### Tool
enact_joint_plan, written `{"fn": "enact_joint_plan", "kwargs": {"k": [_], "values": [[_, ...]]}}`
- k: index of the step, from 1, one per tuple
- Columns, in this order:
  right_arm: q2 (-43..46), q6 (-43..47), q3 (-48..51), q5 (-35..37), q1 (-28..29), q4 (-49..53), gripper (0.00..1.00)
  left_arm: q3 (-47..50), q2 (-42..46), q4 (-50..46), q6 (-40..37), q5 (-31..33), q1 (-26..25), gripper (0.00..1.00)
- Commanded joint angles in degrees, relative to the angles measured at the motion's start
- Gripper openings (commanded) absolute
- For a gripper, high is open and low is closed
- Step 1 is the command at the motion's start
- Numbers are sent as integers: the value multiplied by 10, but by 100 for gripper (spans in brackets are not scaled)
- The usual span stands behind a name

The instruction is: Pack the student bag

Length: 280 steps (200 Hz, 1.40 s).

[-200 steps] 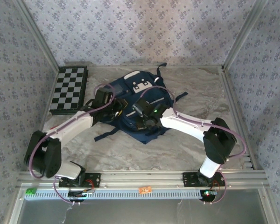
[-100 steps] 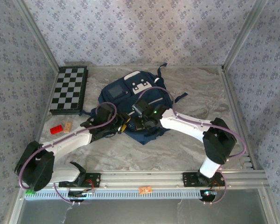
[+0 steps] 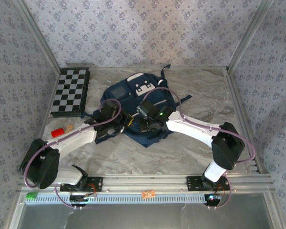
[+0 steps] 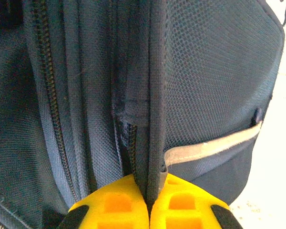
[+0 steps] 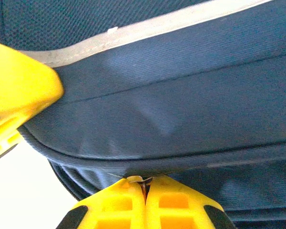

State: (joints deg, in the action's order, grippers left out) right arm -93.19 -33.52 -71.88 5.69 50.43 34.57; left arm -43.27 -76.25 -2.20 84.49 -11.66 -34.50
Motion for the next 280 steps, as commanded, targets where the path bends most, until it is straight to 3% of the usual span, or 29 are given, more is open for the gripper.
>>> {"fn": "enact_joint_plan", "kwargs": {"k": [1,42,62,89,99,115,132,143,153,169,208,242,263,280], "values": [[34,31,3,73,-48,116,0,-24,28,-66,-56,16,56,0],[61,112,27,107,-116,124,0,-106,2,-171,-208,-61,141,0],[80,122,31,114,-84,126,0,-147,-26,-171,-259,-83,170,0],[66,96,50,-25,-25,48,0,-196,-85,-128,-294,-136,196,0],[38,78,25,-39,-2,32,0,-200,-101,-88,-295,-155,209,0],[-4,60,-14,-42,12,13,0,-225,-124,-102,-305,-181,229,0],[-23,44,-29,-37,12,1,0,-227,-106,-144,-316,-174,237,24],[-27,30,-30,-23,10,1,0,-196,-73,-141,-296,-161,234,47],[-28,21,-28,-22,7,3,0,-163,-46,-130,-260,-159,230,53],[-23,18,-20,-18,3,2,0,-104,-13,-100,-183,-162,213,55],[-13,13,-3,-17,-1,-18,0,-38,-16,25,-11,-114,103,56],[-14,14,5,-19,-1,-21,0,-89,-82,15,8,-80,59,54],[-6,8,4,-8,-5,-14,0,-88,-98,-3,27,-58,48,46],[0,6,4,-7,-9,-13,0,-73,-85,-10,35,-51,44,51]]}}
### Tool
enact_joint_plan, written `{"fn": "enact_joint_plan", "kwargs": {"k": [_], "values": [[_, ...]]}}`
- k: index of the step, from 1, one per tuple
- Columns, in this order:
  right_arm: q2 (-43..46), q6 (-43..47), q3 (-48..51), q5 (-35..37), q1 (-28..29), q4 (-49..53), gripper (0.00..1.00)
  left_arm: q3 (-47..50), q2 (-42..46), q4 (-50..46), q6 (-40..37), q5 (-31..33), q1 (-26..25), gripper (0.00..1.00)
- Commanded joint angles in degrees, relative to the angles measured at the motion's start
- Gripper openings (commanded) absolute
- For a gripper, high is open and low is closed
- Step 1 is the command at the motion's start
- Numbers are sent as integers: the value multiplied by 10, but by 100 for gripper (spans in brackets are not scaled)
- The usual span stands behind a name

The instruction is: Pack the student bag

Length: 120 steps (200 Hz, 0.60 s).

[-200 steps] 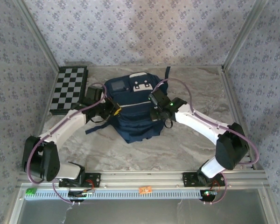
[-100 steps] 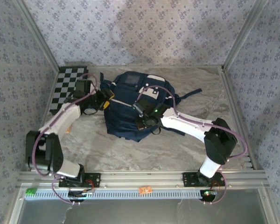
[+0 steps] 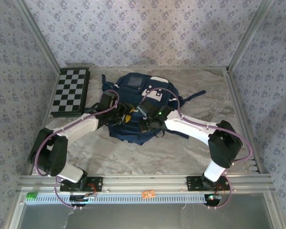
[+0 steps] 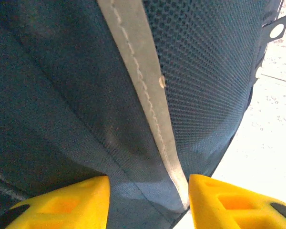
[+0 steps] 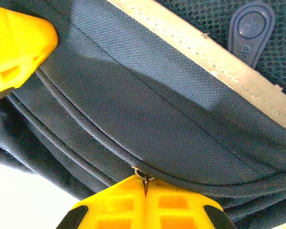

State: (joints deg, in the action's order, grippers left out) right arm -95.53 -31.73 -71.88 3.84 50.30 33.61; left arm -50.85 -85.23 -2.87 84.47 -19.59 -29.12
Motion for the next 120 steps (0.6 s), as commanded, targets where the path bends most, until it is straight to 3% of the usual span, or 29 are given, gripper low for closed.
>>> {"fn": "enact_joint_plan", "kwargs": {"k": [1,50,81,120], "values": [[23,-12,4,12,-7,-3,0,3,6,-4,35,30,-10,52],[24,-6,6,7,-15,-19,0,32,71,-97,46,92,-38,60],[19,-6,6,5,-13,-24,0,56,71,-80,78,109,-47,62],[12,-4,2,10,-9,-25,0,13,35,-84,70,120,-48,62]]}}
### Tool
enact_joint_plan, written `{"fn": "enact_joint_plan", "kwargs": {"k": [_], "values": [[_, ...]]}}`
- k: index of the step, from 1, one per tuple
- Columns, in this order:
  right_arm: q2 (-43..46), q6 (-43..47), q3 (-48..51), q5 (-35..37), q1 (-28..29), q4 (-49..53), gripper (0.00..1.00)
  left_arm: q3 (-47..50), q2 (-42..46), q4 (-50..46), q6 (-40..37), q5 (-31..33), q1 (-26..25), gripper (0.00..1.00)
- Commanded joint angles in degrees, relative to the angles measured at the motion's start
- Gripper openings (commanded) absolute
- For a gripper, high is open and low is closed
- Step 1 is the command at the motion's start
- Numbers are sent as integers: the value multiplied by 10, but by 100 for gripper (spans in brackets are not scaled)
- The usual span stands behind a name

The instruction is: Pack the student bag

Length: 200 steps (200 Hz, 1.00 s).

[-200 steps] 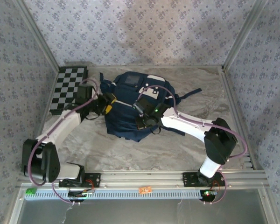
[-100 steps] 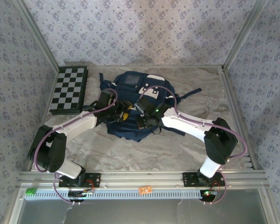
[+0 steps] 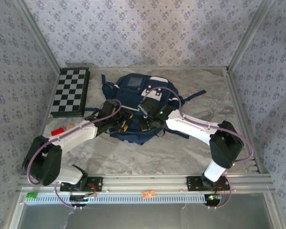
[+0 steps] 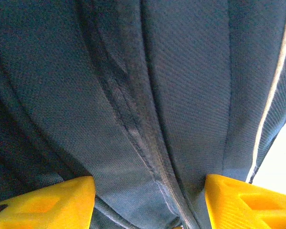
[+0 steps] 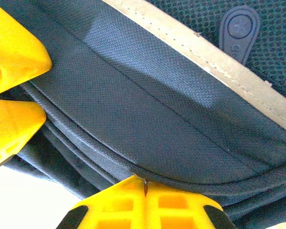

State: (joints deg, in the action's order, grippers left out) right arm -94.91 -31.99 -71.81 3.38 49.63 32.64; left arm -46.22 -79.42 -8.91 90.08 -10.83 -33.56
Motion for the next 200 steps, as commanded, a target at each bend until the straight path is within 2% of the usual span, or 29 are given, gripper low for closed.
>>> {"fn": "enact_joint_plan", "kwargs": {"k": [1,9,31,62,80,98,130,156,170,173,177,200], "values": [[5,-2,1,15,-3,-15,0,-35,-25,-23,13,33,-4,62],[4,0,-1,19,-2,-13,0,-43,-35,-20,13,34,-3,61],[2,1,-8,31,-2,2,0,-59,-55,-9,8,40,1,49],[6,21,-20,65,-13,62,0,-63,-52,-45,-28,42,25,13],[9,54,-24,81,-34,87,0,-54,-38,-53,-60,19,53,0],[9,86,-31,107,-63,115,0,-52,-25,-72,-119,-2,88,0],[-11,126,-49,93,-125,106,0,-103,-42,-145,-243,-46,130,0],[-39,141,-89,105,-138,110,0,-115,-41,-149,-276,-56,134,0],[-35,147,-96,75,-128,103,0,-115,-38,-134,-284,-72,133,0],[-32,146,-97,67,-127,101,4,-114,-36,-132,-284,-74,133,0],[-26,144,-97,57,-125,99,9,-114,-34,-128,-286,-77,134,4],[28,127,-80,36,-121,102,44,-119,-7,-150,-322,-86,135,45]]}}
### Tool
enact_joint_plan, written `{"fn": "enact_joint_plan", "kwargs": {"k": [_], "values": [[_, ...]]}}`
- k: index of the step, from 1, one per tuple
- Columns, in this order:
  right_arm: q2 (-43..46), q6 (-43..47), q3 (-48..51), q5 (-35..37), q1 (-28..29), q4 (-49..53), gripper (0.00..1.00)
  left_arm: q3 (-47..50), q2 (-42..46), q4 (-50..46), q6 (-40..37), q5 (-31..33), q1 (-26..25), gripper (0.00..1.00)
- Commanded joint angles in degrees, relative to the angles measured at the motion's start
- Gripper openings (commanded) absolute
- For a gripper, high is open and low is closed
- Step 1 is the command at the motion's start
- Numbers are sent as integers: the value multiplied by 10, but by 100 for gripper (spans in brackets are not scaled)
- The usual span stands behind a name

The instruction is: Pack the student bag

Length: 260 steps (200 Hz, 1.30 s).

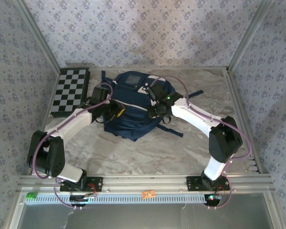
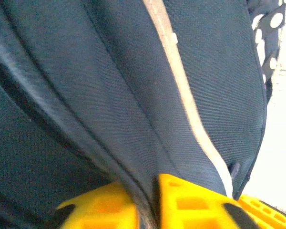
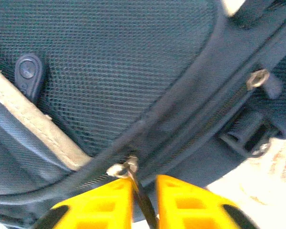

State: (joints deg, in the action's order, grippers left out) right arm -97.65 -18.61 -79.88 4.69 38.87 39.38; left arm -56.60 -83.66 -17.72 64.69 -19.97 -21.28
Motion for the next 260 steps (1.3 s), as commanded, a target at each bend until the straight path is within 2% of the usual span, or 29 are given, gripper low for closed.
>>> {"fn": "enact_joint_plan", "kwargs": {"k": [1,14,22,25,38,52,63,79,96,105,116,129,145,157,168,183,198,208,220,228,238,244,254,260], "values": [[58,-7,2,24,-14,35,45,-15,37,-64,-70,6,12,47],[101,-12,29,39,-20,38,62,-9,73,-95,-98,31,15,71],[126,-13,46,60,-31,41,72,-2,99,-113,-117,55,23,95],[135,-15,52,72,-37,41,76,2,110,-121,-126,65,28,99],[177,-21,93,133,-73,34,90,14,153,-154,-171,132,56,100],[227,-22,168,215,-123,-7,95,28,195,-187,-225,260,91,100],[265,-14,234,252,-175,-68,98,54,218,-184,-261,369,118,100],[318,16,321,273,-249,-169,100,130,253,-83,-353,516,131,100],[365,71,423,277,-312,-308,100,244,287,93,-463,581,133,100],[383,85,476,240,-349,-379,100,293,295,176,-490,573,142,100],[390,98,532,174,-394,-466,100,331,295,236,-487,554,157,100],[377,111,584,120,-432,-553,100,378,269,367,-528,503,158,100],[347,112,619,83,-450,-641,100,391,221,451,-547,482,159,100],[301,140,625,23,-451,-709,100,391,176,498,-571,459,159,100],[259,153,584,2,-442,-685,100,391,131,559,-586,439,160,100],[205,180,554,-16,-427,-706,100,376,96,580,-606,425,160,100],[170,183,554,-53,-430,-774,100,378,66,640,-641,401,160,100],[148,189,543,-68,-430,-769,100,377,45,664,-645,383,163,100],[112,206,569,-84,-422,-846,100,377,10,689,-650,357,166,100],[92,207,588,-66,-411,-905,100,383,-20,731,-656,342,167,100],[102,202,572,-52,-412,-855,100,379,-49,754,-658,335,170,100],[106,202,570,-51,-414,-849,100,369,-52,740,-654,338,171,100],[100,202,576,-49,-412,-869,100,339,-40,657,-631,328,188,100],[104,202,572,-48,-412,-853,100,336,-44,658,-618,308,206,100]]}}
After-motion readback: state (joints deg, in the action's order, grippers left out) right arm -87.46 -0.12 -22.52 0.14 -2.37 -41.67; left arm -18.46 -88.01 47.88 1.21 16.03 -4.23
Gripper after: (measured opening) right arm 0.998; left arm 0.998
